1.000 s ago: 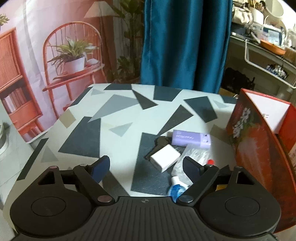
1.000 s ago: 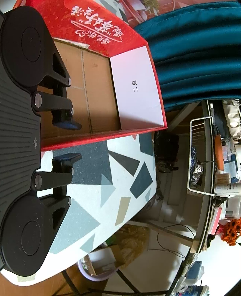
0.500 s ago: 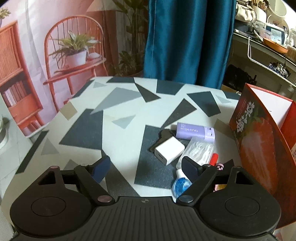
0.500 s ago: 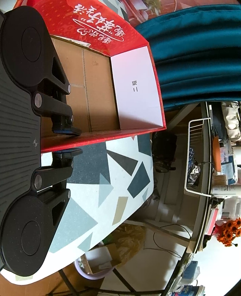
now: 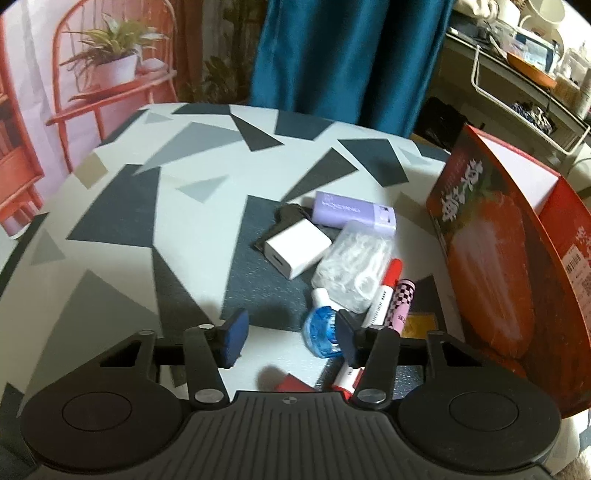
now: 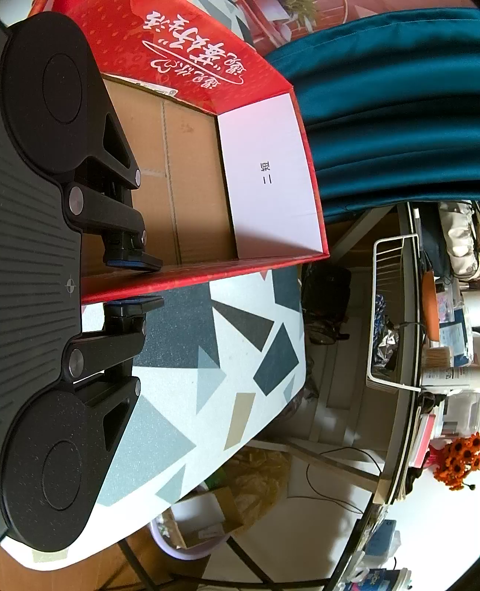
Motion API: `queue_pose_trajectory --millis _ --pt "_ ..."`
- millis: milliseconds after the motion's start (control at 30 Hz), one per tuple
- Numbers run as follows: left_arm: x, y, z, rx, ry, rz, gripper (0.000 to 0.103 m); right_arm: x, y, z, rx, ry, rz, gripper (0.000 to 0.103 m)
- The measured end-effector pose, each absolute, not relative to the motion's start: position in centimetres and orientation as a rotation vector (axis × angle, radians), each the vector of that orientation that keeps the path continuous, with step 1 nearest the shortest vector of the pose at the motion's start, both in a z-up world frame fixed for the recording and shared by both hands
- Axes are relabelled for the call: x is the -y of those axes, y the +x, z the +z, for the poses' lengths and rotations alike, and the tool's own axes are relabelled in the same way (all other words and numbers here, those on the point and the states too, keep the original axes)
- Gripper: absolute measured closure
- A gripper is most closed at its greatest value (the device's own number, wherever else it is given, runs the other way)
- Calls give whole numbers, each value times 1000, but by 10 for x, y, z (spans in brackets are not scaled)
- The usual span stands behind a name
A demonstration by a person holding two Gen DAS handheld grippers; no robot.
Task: Organize rigid objects
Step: 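Move the left tool down toward the small items beside the red box, then close the left gripper on the blue roll-on bottle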
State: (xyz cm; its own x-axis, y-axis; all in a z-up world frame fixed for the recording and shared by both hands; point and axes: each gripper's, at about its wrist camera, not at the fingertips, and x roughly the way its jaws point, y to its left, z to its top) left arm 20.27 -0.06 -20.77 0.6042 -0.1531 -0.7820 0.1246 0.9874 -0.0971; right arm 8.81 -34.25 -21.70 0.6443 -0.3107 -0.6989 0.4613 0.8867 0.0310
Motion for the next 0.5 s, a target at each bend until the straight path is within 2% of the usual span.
queue_pose_trajectory --millis 200,367,500 --pt "6 209 -222 -947 -73 -204 54 342 87 -216 -748 217 -442 90" --pt "11 212 -230 -955 -58 -227 67 341 87 -215 -746 218 -445 90" --pt "16 213 -232 -944 -38 -243 68 341 86 -214 -739 218 -446 90"
